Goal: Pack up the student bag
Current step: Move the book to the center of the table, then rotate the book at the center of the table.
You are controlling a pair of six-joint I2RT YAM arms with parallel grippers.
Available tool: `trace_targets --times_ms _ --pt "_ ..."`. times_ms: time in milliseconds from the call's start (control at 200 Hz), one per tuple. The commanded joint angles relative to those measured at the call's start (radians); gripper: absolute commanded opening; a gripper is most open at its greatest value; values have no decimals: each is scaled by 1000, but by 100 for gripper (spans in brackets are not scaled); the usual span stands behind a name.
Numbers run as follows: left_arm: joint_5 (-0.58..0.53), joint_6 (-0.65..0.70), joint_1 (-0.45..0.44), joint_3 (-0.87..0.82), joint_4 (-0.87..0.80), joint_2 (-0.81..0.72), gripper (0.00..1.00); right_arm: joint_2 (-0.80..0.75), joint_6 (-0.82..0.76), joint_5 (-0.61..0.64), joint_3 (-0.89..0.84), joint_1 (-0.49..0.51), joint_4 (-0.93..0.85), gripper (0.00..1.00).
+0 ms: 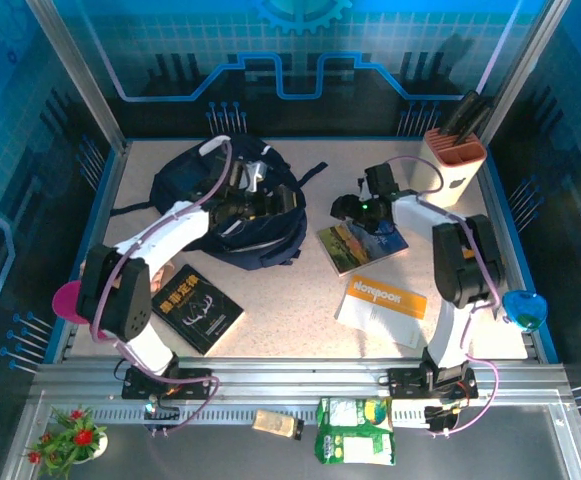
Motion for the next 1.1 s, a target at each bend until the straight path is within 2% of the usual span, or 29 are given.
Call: trace_targets --times_ms 0,130,270,540,735,971,1091 --pt "33 38 -52 92 -60 67 99 -150 75 24 -112 -49 8 70" --pt "46 33 -110 181 -75 168 99 -261 137 42 -254 -75 25 68" --pt "46 -3 -165 263 -56 274 94 -297 172 49 -309 -87 37 65" --pt "74 -77 -248 381 -28 464 78 -204 205 35 -349 -111 67 59" --pt "55 -88 -284 426 -61 565 68 -160 208 38 -348 -141 87 59" --pt "13 -55 -345 426 -123 607 53 -73 228 -12 -284 -189 145 58" --pt "42 -92 -392 316 -8 552 50 -13 219 -22 -224 -197 149 57"
